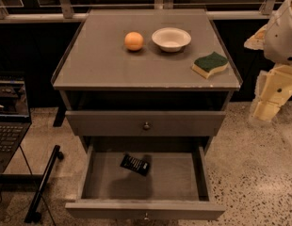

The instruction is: Pick rxbar chocolate from middle drawer and place on counter

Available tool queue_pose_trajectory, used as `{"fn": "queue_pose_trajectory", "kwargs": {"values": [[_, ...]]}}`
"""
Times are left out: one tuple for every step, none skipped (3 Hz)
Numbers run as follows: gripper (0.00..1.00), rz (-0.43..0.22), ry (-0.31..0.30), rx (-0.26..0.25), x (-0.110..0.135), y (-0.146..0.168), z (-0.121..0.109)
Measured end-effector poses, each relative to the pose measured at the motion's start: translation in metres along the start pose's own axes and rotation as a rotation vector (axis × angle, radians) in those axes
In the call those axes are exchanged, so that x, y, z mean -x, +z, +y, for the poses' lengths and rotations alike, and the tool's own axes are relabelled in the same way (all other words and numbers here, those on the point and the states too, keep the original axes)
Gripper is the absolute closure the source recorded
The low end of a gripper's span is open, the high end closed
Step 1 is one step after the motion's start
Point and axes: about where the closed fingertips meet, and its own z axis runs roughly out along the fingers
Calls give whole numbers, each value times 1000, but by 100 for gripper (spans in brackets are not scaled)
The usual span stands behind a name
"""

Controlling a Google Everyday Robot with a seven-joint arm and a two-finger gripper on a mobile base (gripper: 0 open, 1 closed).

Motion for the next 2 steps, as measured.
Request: {"fn": "queue_pose_trajectory", "kwargs": {"values": [[0,0,0,0,0,0,0],[0,-49,32,-14,-1,4,1]]}}
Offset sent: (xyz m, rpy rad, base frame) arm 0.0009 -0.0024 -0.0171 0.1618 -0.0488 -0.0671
